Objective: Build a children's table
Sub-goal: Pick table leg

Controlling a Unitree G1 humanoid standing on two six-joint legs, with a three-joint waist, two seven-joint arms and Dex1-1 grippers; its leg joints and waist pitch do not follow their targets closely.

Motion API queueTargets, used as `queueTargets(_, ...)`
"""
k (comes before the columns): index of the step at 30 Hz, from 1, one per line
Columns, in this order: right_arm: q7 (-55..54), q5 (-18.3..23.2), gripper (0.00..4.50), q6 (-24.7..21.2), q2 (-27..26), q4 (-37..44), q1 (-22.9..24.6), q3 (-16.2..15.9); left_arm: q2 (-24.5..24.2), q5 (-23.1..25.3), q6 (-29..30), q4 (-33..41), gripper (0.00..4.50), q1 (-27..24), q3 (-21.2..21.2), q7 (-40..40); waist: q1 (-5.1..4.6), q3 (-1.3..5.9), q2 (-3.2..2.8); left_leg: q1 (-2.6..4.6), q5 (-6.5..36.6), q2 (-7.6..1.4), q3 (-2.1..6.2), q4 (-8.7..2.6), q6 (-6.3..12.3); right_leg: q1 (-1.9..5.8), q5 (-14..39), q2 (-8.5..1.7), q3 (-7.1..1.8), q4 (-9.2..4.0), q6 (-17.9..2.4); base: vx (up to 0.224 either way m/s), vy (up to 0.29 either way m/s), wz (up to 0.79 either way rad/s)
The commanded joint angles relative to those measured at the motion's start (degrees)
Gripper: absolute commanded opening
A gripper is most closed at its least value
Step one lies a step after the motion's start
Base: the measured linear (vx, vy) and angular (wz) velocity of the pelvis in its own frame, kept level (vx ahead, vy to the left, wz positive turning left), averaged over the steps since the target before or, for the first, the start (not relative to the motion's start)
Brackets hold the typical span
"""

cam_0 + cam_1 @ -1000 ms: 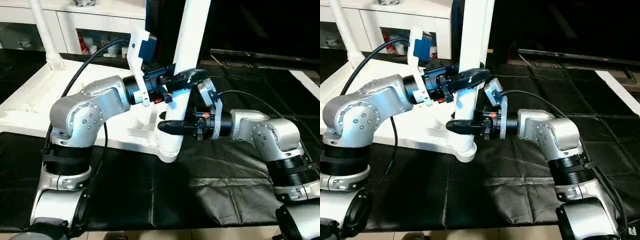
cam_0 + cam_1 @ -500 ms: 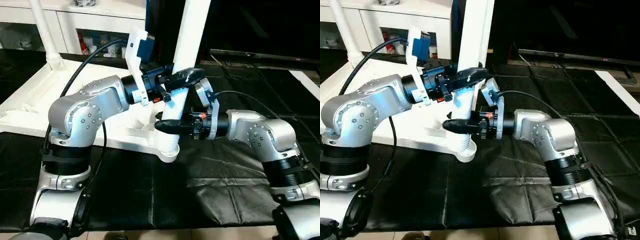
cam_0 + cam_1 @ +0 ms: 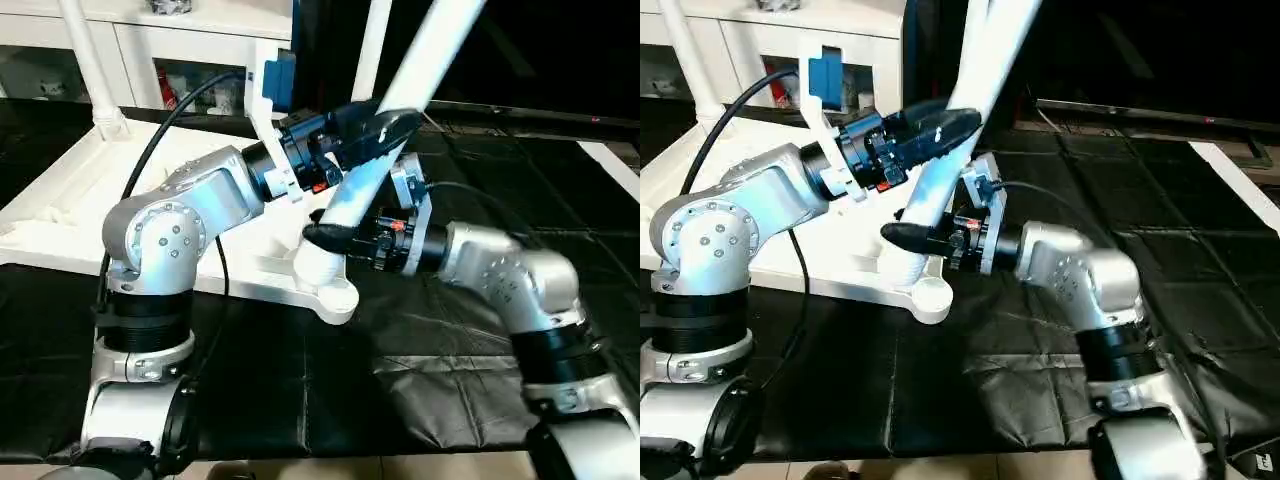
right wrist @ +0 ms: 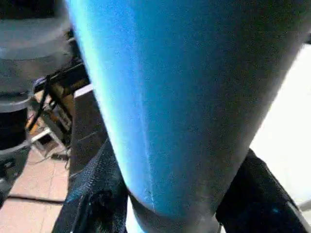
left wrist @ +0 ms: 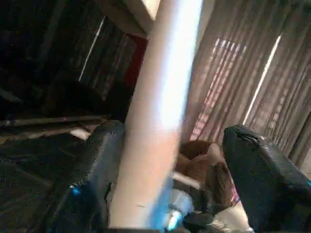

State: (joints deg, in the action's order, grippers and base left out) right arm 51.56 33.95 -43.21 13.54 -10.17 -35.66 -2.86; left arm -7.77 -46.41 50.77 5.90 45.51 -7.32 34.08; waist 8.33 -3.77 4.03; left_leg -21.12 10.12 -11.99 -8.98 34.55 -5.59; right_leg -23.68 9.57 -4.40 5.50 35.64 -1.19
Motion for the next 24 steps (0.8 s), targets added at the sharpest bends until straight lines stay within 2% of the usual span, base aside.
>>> queueTargets(1,-1.58,-0.55,1.96,0.43,0.02,-0.66,0.51,1.61,0.61,-2.27,-0.60,2.18,3.85,0.64,-0.56,0.17,0.08,4.67,-0.39,0.23,7.08,-0.87,-0.38,-3.76,-2.44,3.90,12.30,-3.60,-2.84,-3.86,-7.75,0.000,0.000,0.00)
queueTargets(2,-3.06,-0.50,1.94,2.50,-1.17,-0.72,0.83,2.97,0.69,-3.27,-1.05,2.00,3.85,0.34,-2.15,0.09,0.03,4.66,-0.31,0.09,6.95,-0.83,-0.42,-3.76,-2.37,3.94,11.76,-3.61,-2.87,-3.82,-8.00,0.000,0.000,0.00)
queueTargets(3,-4.48,-0.35,1.93,2.62,-1.72,-0.84,0.95,3.93,0.48,-4.46,-1.30,1.65,3.85,-0.05,-3.92,0.26,-0.01,4.60,-0.32,-0.04,7.09,-0.72,-0.44,-3.76,-2.40,3.95,12.23,-3.67,-2.83,-3.85,-7.93,0.000,0.000,0.00)
queueTargets(4,-6.47,-0.47,1.93,3.49,-2.32,-0.71,1.37,5.08,-0.71,-5.37,-1.76,1.13,3.85,-0.81,-5.95,1.14,-0.12,4.59,-0.51,0.06,7.53,-0.68,-0.38,-3.81,-2.47,3.94,13.50,-3.56,-2.82,-4.10,-7.15,0.000,0.000,0.00)
queueTargets(5,-6.47,-0.47,1.93,3.49,-2.32,-0.71,1.37,5.08,-0.71,-5.37,-1.76,1.13,3.85,-0.81,-5.95,1.14,-0.12,4.59,-0.51,0.06,7.53,-0.68,-0.38,-3.81,-2.47,3.94,13.50,-3.56,-2.82,-4.10,-7.15,0.000,0.000,0.00)
queueTargets(7,-7.23,-0.70,1.93,4.22,-2.38,0.11,2.37,5.29,-2.93,-4.24,-2.05,0.94,3.85,-1.83,-5.97,2.92,-0.29,4.53,-1.09,0.40,8.63,-0.73,-0.32,-3.99,-2.72,3.73,14.64,-3.37,-2.81,-4.26,-5.94,0.000,0.000,0.00)
queueTargets(8,-7.27,-0.75,1.93,4.27,-2.37,0.15,2.41,5.28,-3.05,-4.15,-2.07,0.93,3.85,-1.88,-5.91,2.99,-0.39,4.62,-0.99,0.47,8.80,-0.76,-0.31,-4.01,-2.83,3.78,13.98,-3.26,-2.82,-4.10,-5.96,0.000,0.000,0.00)
queueTargets(9,-9.00,-2.62,1.93,5.36,-1.85,1.55,4.07,4.63,-7.59,0.05,-2.86,0.94,3.85,-3.93,-3.14,5.95,-0.26,4.66,-1.79,0.60,8.84,-0.78,-0.16,-4.04,-3.02,3.67,13.58,-3.29,-2.82,-4.02,-5.92,0.000,0.000,0.00)
queueTargets(10,-9.00,-2.62,1.93,5.36,-1.85,1.55,4.07,4.63,-7.59,0.05,-2.86,0.94,3.85,-3.93,-3.14,5.95,-0.61,4.44,-1.92,0.75,9.99,-0.77,-0.20,-4.24,-3.11,3.50,14.19,-3.07,-2.83,-4.42,-5.19,0.000,0.000,0.00)
queueTargets(11,-9.00,-2.62,1.93,5.36,-1.85,1.55,4.07,4.63,-7.59,0.05,-2.86,0.94,3.85,-3.93,-3.14,5.95,-0.63,4.61,-1.72,0.77,10.03,-0.82,-0.18,-4.21,-3.34,3.70,13.60,-3.14,-2.86,-4.14,-5.57,0.000,0.000,0.00)
queueTargets(12,-11.53,-5.76,1.93,7.14,-1.17,3.43,6.01,3.36,-13.40,6.19,-5.58,0.69,3.85,-6.77,1.98,9.82,-0.57,4.45,-2.71,1.13,10.89,-0.89,-0.04,-4.38,-3.31,3.24,14.02,-3.14,-2.85,-4.80,-5.30,0.000,0.000,0.00)
queueTargets(13,-13.17,-7.90,1.93,8.55,-0.99,4.21,7.13,2.71,-16.49,9.95,-8.11,-0.22,3.85,-8.27,5.36,11.88,-0.73,4.37,-2.51,1.01,11.26,-0.79,-0.04,-4.43,-3.48,3.40,14.43,-2.99,-2.81,-4.50,-4.95,0.000,0.000,0.00)
queueTargets(15,-14.64,-9.79,1.93,9.90,-0.91,4.76,8.08,2.20,-19.03,13.14,-10.41,-1.19,3.85,-9.48,8.26,13.55,-0.83,4.27,-2.39,1.11,12.30,-0.71,-0.08,-4.60,-3.66,3.45,16.79,-3.09,-2.97,-4.62,-4.08,0.000,0.000,0.00)
queueTargets(17,-15.03,-9.83,1.93,10.17,-0.91,4.83,8.25,2.10,-19.37,13.35,-10.82,-1.38,3.85,-9.62,8.57,13.76,-0.71,4.46,-2.79,1.21,12.51,-0.80,-0.15,-4.46,-4.00,3.43,16.80,-3.30,-3.06,-4.53,-5.41,0.000,0.000,0.00)
queueTargets(18,-15.03,-9.83,1.93,10.17,-0.91,4.83,8.25,2.10,-19.37,13.35,-10.82,-1.38,3.85,-9.62,8.57,13.76,-0.78,4.42,-2.77,1.03,12.77,-0.81,-0.08,-4.50,-4.01,3.58,16.67,-3.33,-3.01,-4.43,-5.83,0.000,0.000,0.00)
queueTargets(19,-16.25,-10.18,1.93,10.43,-1.26,5.05,8.84,2.27,-20.44,15.07,-12.15,-2.18,3.85,-9.98,10.49,14.86,-0.74,4.46,-2.74,0.98,13.13,-0.84,-0.06,-4.49,-3.96,3.65,16.42,-3.38,-2.97,-4.38,-6.35,0.000,0.000,0.00)
queueTargets(20,-19.53,-11.45,1.93,11.09,-2.24,5.72,10.54,2.81,-23.62,20.88,-16.40,-4.83,3.85,-10.90,16.69,18.36,-0.46,4.27,-1.14,0.82,11.93,-0.78,0.01,-4.68,-3.13,3.62,18.17,-3.46,-2.92,-4.52,-5.50,0.000,0.000,0.00)
queueTargets(21,-21.04,-12.14,1.93,11.48,-2.68,6.11,11.42,3.03,-25.25,24.00,-18.79,-6.32,3.85,-11.32,19.92,20.38,-0.41,4.00,-1.64,0.90,12.24,-0.69,-0.02,-4.89,-2.77,3.32,20.50,-3.41,-3.10,-5.18,-3.99,0.000,0.000,0.00)
queueTargets(22,-23.50,-13.39,1.93,12.33,-3.32,7.34,13.47,3.26,-28.42,30.51,-24.23,-10.57,3.85,-11.64,26.60,24.94,-0.88,3.64,-2.09,1.28,14.84,-0.38,-0.05,-5.23,-3.15,3.13,26.22,-3.36,-3.16,-6.19,-0.40,0.000,0.000,0.00)
queueTargets(24,-23.58,-13.52,1.93,12.56,-3.27,7.78,13.99,3.16,-28.91,31.79,-25.60,-12.09,3.85,-11.37,27.88,26.09,-0.99,4.09,-2.02,1.65,15.50,-0.44,-0.03,-5.22,-3.65,3.37,27.56,-3.60,-3.09,-5.98,0.18,0.000,0.000,0.00)
